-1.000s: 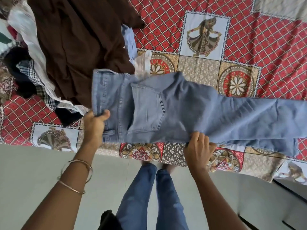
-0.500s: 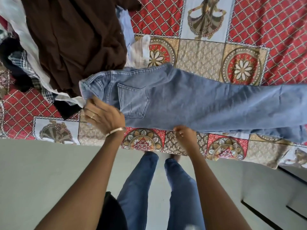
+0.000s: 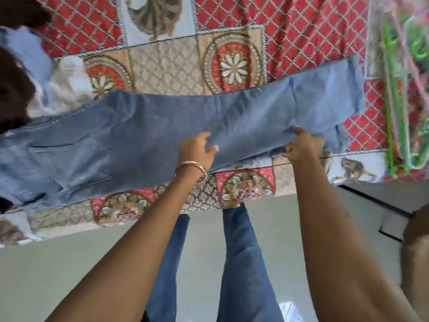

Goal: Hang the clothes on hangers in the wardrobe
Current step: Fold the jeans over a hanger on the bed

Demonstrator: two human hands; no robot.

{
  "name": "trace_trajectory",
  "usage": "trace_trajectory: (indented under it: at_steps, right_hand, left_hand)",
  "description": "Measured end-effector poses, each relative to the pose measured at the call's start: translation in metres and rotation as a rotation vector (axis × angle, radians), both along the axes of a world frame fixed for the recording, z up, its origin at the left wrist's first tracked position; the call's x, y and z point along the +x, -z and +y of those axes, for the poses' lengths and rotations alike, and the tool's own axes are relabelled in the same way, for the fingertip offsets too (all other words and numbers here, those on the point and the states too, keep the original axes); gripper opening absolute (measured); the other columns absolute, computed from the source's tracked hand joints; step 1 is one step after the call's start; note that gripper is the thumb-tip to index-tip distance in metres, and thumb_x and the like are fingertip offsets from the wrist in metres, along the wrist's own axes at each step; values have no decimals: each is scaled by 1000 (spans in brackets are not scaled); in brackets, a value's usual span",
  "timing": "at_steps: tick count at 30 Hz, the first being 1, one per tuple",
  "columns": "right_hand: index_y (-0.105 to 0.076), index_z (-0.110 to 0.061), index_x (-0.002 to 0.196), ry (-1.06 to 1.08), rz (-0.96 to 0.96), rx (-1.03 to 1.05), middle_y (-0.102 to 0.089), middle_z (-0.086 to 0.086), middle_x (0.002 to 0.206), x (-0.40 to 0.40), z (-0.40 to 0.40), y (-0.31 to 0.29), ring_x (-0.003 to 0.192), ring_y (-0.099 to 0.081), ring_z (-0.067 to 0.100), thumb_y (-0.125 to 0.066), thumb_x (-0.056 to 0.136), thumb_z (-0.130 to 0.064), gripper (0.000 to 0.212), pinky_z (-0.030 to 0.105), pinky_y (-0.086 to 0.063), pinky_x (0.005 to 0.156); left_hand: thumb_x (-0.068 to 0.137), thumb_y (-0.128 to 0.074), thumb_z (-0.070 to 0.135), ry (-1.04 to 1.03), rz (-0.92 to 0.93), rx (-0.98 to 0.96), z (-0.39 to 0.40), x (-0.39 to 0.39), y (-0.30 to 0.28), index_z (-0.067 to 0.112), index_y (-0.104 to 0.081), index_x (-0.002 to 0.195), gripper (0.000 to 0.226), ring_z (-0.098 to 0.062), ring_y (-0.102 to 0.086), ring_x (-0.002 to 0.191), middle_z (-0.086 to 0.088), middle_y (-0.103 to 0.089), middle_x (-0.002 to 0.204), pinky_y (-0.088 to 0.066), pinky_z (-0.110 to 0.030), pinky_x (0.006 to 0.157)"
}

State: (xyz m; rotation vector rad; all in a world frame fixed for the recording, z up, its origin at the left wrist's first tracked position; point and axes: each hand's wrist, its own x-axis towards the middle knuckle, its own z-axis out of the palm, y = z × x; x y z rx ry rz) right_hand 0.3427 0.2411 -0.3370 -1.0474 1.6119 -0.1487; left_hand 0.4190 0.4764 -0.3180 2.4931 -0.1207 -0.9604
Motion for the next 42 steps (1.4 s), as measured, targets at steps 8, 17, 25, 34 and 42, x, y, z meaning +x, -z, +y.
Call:
trace_trajectory:
  at_steps: [8, 17, 25, 34, 42]
  right_hand:
    - [-48, -2, 134, -993, -724, 284, -57, 7, 126, 56, -39, -69, 114, -55, 20, -52, 90, 7, 45, 26, -45, 90]
    - [-62, -13, 69, -539, 214, 221, -58, 9, 65, -71, -82, 27, 60, -50, 19, -77, 70, -36, 27, 36, -46, 57]
    - [-57, -7, 115, 445, -346, 486, -69, 9, 96, -56, -88, 14, 83, -65, 23, -73, 81, -9, 38, 35, -55, 69]
    - [-66, -10, 102, 342, -545, 119, -69, 8, 105, -61, -159, -36, 110, -63, 30, -63, 88, -4, 15, 46, -54, 92]
    - [-52, -10, 109, 471, 165, -36, -54, 2, 86, -91, -189, 20, 63, -52, 10, -49, 98, -17, 13, 25, -43, 50]
  left_hand:
    - [92, -53, 36, -199, -381, 179, -127, 20, 8, 6, -58, 119, 40, -43, -56, 105, -26, -61, 113, -42, -46, 80]
    - [89, -51, 32, -733, -449, 527, -63, 78, 16, 3, -26, 144, 67, -34, -37, 132, -18, -35, 145, -30, -37, 104]
    - [74, -73, 51, 611, -307, 230, -140, -49, 22, 17, -45, 134, 75, -40, -50, 105, -19, -47, 122, -48, -51, 81]
    - [82, -62, 13, 680, -246, 300, -168, -75, 31, 38, 16, 147, 106, -35, -57, 98, -16, -47, 117, -52, -45, 75]
    - [89, -53, 18, 474, -16, 16, -155, -74, 42, 30, -47, 138, 51, -25, -57, 85, -7, -59, 99, -52, -39, 77]
